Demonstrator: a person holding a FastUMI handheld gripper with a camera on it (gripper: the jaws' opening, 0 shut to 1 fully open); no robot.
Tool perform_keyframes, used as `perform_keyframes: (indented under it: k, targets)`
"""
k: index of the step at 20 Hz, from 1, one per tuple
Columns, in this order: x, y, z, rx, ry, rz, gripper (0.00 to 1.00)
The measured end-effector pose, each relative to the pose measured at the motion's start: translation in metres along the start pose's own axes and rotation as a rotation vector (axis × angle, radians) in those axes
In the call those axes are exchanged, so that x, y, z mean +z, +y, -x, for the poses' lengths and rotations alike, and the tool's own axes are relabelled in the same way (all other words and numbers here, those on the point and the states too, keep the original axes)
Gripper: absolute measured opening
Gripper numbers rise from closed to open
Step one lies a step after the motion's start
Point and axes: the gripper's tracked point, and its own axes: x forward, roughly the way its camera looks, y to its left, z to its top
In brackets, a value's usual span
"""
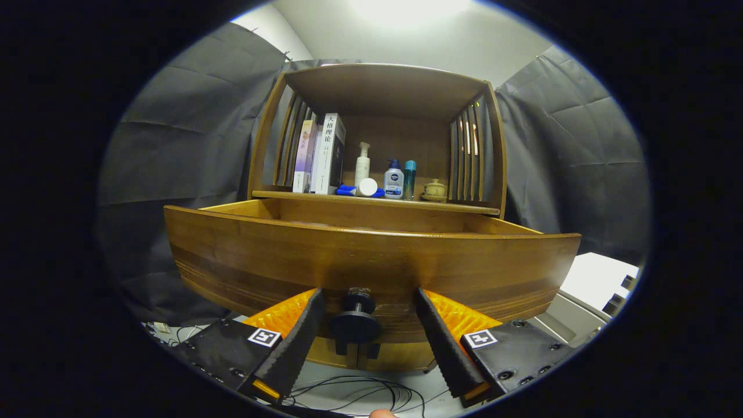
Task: Pull open the drawer, take out the items inside it, and place them on the countertop above the cabinet.
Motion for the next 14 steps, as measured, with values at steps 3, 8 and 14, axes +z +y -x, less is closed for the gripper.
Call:
perform_keyframes:
  k: [3, 8, 14]
  targets:
    - [0.002, 0.0, -0.005, -0.002, -0.002, -0.001, 0.99]
    - [0.006, 0.001, -0.017, -0.004, -0.002, -0.008, 1.0]
    - [0.012, 0.002, -0.031, -0.004, -0.006, -0.031, 1.0]
